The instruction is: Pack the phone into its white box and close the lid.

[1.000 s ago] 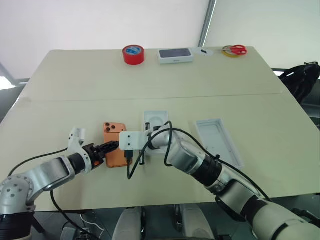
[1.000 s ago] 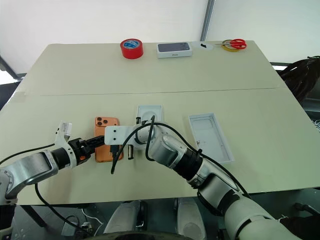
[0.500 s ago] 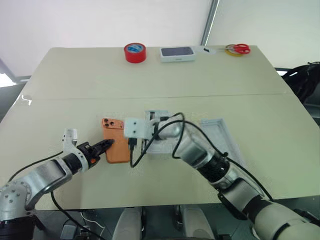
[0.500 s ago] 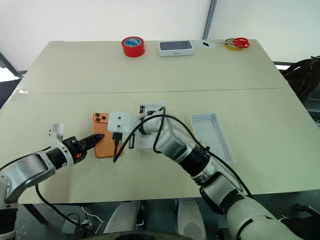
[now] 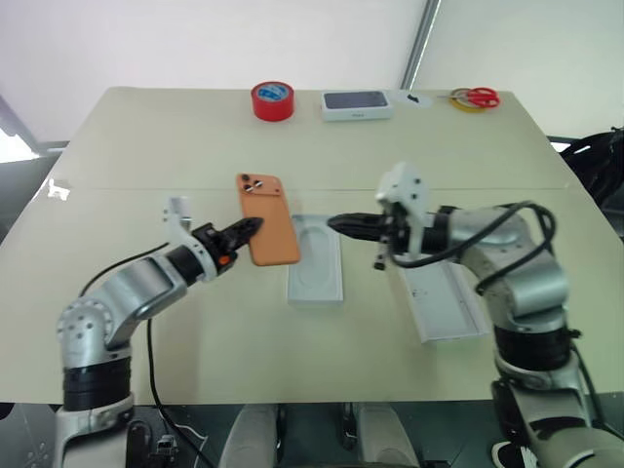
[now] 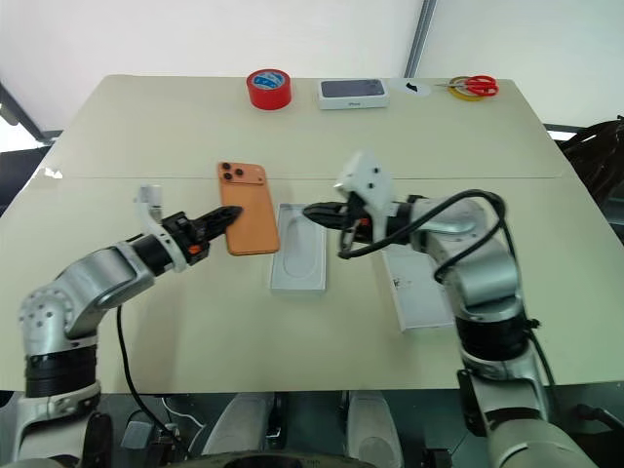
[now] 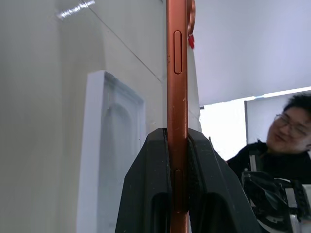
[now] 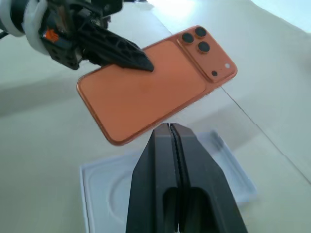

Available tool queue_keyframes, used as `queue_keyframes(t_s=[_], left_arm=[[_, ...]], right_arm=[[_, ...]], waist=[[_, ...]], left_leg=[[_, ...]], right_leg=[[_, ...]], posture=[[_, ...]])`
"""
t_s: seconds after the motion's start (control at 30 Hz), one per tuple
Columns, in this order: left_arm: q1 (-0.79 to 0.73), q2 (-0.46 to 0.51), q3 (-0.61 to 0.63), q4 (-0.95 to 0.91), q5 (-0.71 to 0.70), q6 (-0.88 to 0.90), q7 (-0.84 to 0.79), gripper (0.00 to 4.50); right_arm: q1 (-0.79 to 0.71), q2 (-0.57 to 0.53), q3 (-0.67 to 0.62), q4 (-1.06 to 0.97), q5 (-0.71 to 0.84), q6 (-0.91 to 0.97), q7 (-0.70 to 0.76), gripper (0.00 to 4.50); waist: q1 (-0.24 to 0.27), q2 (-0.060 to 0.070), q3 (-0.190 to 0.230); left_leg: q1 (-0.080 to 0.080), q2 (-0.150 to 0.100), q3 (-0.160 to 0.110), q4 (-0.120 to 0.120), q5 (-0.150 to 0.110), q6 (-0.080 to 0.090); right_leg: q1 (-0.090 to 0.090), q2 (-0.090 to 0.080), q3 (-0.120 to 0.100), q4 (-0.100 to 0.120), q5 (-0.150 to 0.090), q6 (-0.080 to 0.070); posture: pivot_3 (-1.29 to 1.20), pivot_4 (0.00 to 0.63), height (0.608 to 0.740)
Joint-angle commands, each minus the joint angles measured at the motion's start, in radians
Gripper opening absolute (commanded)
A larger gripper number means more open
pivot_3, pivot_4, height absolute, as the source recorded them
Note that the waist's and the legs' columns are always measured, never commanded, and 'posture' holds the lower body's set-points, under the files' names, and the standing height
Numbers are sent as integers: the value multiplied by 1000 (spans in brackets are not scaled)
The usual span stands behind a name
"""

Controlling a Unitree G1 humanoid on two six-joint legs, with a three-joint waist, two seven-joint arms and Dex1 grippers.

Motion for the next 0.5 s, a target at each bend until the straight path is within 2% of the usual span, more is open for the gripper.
queue_keyframes(t_s=[0.03, 0.13, 0.23, 0.5], left_arm=[[-67, 6, -53, 53, -19, 11, -14, 25], [-126, -1, -120, 130, 4, 39, -25, 25], [-156, -8, -152, 170, 28, 58, -41, 25], [-179, -18, -195, 213, 117, 104, -72, 25]], right_arm=[[59, -92, -51, -36, 27, -1, -21, 0], [146, -186, -63, -22, 4, -48, -28, 0], [197, -232, -80, -19, 19, -76, -37, 0], [225, -265, -92, -12, 46, -105, -77, 0]], waist=[[0, 0, 0], [3, 0, 0], [1, 0, 0], [2, 0, 1]], left_leg=[[0, 0, 0, 0, 0, 0], [0, 0, 0, 0, 0, 0], [0, 0, 0, 1, 0, 0], [1, 0, 0, 1, 0, 0]], right_leg=[[0, 0, 0, 0, 0, 0], [0, 1, 0, 0, 0, 0], [0, 1, 0, 0, 0, 0], [0, 2, 1, 1, 0, 0]], posture=[[0, 150, 740], [0, 150, 740], [0, 150, 740], [0, 150, 740]])
